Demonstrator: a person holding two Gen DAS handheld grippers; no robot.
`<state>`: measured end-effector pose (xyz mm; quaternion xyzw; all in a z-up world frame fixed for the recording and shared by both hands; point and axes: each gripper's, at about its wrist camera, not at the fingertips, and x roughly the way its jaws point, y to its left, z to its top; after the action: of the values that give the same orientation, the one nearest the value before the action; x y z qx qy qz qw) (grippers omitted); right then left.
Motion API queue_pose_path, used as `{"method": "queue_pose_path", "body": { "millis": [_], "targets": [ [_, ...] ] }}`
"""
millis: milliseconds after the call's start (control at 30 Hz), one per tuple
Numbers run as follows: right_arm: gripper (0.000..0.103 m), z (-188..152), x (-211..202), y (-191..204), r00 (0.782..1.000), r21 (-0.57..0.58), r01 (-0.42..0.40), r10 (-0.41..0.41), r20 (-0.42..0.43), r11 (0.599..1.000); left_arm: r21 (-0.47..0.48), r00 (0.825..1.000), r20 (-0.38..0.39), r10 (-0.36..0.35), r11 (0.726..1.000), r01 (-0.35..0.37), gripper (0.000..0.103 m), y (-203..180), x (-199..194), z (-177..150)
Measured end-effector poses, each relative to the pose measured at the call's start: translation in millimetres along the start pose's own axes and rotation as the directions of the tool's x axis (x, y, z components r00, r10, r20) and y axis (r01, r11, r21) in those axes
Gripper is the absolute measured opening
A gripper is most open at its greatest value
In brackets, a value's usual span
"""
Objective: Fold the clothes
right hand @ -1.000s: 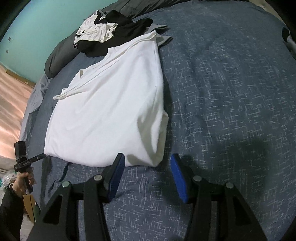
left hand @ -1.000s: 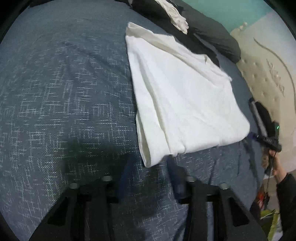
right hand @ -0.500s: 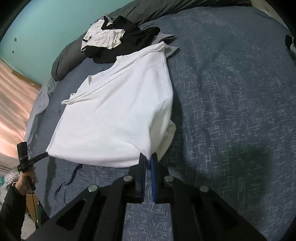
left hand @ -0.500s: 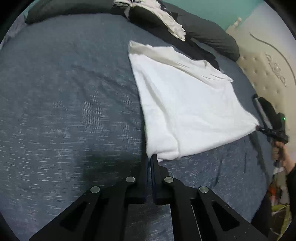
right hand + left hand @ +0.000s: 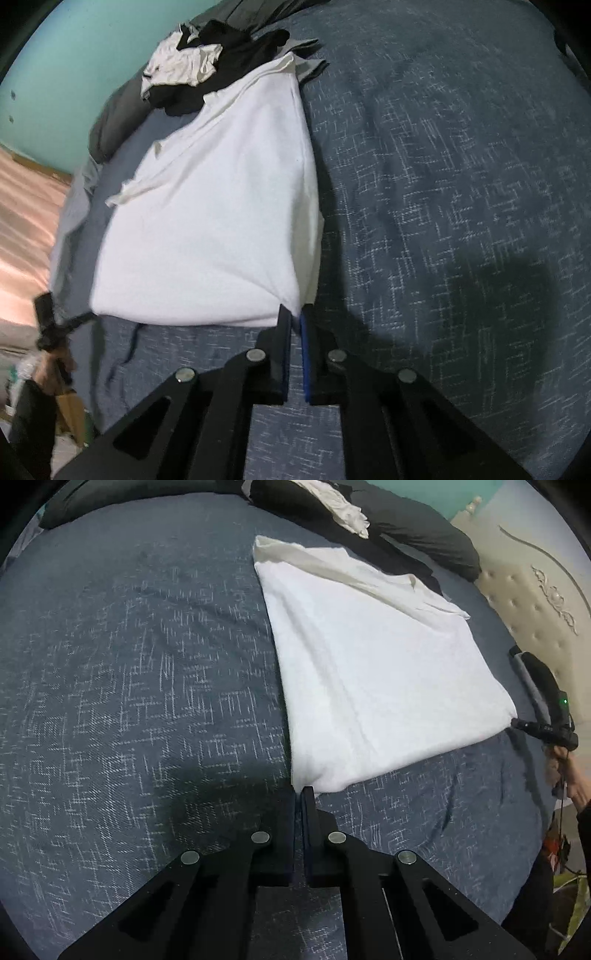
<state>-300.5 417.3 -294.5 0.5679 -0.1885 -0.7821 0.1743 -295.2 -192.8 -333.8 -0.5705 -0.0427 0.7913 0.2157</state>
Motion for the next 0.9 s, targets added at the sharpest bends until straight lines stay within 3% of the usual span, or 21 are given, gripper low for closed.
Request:
{"method": "queue_pose_path", "body": {
  "millis": [233,267,300,367,500,567,700,800,900],
  "targets": [
    [0.006,-3,-23,-20,0.997,0.062,-0.026,0.021,0.070,0.998,-0.028,0.999,0.036,-0.019,0.999,0.020,0.006,-1,-9,-2],
    [0.010,-2,-27,-19,0.997,0.045,-0.014,0.010,0.079,0.999,-0.028,0.999,0.042,-0.016,0.999,0.017,0.006,-1,-11,-1],
    [0.024,-2,-28,-16,0.997,0.025,-0.001,-0.001,0.081,1.000,-0.028,0.999,0.047,-0.013,1.000,0.014,0.006,-1,-13,-1],
    [0.041,-1,-24,-5,0.998,-0.033,0.030,-0.029,0.054,0.999,-0.027,0.998,0.057,-0.006,1.000,0.008,0.007,-2,-17,0],
    [0.041,-3,-2,18,0.992,-0.177,0.121,-0.125,-0.013,0.977,-0.022,0.999,0.050,0.001,1.000,0.000,0.009,-1,-17,1],
    [0.041,-4,4,23,0.991,-0.207,0.125,-0.132,-0.022,0.970,-0.020,0.999,0.042,-0.001,1.000,0.002,0.009,-3,-13,1],
    [0.041,2,-12,7,0.998,-0.088,0.045,-0.040,0.053,0.995,-0.030,0.999,0.047,-0.006,1.000,0.008,0.009,-9,-6,7],
    [0.041,8,-25,-9,0.985,-0.016,0.113,-0.110,0.131,0.993,-0.050,0.998,0.061,-0.005,0.999,0.008,0.009,-3,-10,8],
    [0.041,13,-16,-14,0.968,-0.008,0.231,-0.229,0.102,0.973,-0.072,0.997,0.075,-0.001,0.997,0.006,0.009,2,-15,9]
  ]
}}
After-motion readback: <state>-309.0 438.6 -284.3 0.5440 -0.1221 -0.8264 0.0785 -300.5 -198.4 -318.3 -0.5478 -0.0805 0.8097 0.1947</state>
